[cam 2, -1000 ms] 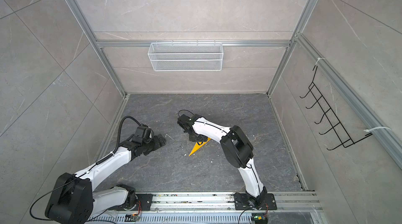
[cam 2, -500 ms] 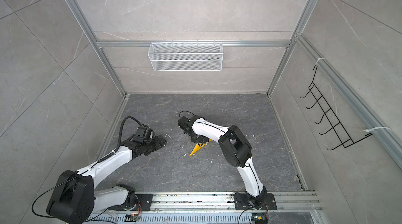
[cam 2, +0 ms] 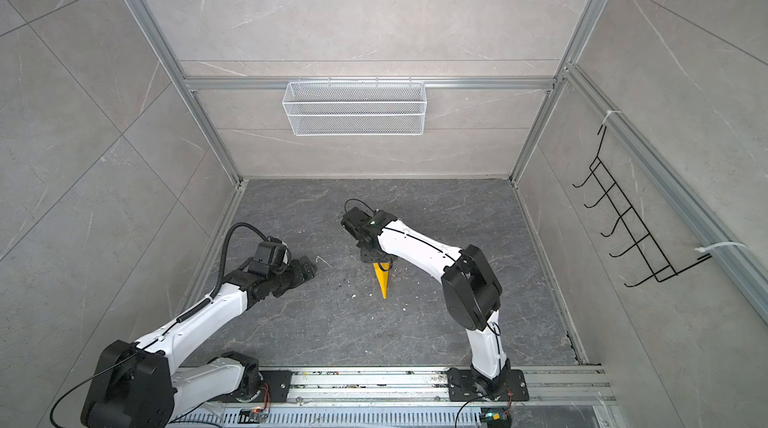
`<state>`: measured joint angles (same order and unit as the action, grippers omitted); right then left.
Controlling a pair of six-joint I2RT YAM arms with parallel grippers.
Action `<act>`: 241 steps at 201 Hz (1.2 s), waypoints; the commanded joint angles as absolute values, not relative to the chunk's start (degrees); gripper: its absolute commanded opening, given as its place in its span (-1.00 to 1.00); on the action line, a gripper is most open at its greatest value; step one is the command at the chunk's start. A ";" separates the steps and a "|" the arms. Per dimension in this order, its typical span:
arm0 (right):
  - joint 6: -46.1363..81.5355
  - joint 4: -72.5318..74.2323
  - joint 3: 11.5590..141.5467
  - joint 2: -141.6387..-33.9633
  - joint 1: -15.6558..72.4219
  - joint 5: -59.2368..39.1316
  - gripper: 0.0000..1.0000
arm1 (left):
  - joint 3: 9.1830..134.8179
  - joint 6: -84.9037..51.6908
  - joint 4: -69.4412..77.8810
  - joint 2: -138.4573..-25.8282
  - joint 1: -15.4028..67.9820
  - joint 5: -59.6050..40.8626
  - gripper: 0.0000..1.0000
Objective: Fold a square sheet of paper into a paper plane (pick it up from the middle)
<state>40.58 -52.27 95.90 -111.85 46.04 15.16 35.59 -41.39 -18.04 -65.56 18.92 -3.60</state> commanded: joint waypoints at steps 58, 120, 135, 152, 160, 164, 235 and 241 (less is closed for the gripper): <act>39.15 -14.37 81.14 -108.25 43.70 -15.91 -0.79 | 36.85 -45.01 -12.83 -59.76 18.54 -11.64 0.84; 44.27 -0.87 68.39 -107.70 39.37 -21.34 -0.77 | 36.12 -49.71 -3.53 -65.10 19.73 -19.04 0.82; 44.41 -0.18 66.63 -107.74 38.47 -21.82 -0.76 | 36.45 -50.29 -1.75 -66.96 21.09 -19.10 0.80; 44.65 0.91 64.52 -107.62 37.50 -22.11 -0.75 | 37.37 -50.73 -0.37 -69.40 23.07 -18.83 0.79; 44.66 1.30 63.56 -107.51 36.96 -22.08 -0.75 | 37.90 -50.80 0.06 -70.76 24.01 -18.80 0.78; 44.54 1.27 63.23 -107.56 36.86 -21.88 -0.74 | 38.17 -50.84 0.33 -71.38 24.51 -18.76 0.78; 42.11 -0.31 61.84 -107.15 35.00 -23.11 -0.47 | 44.92 -50.76 2.22 -81.62 30.60 -18.13 0.42; 41.97 -0.49 61.87 -107.15 34.99 -23.18 -0.47 | 45.67 -50.50 2.27 -82.40 30.91 -18.14 0.36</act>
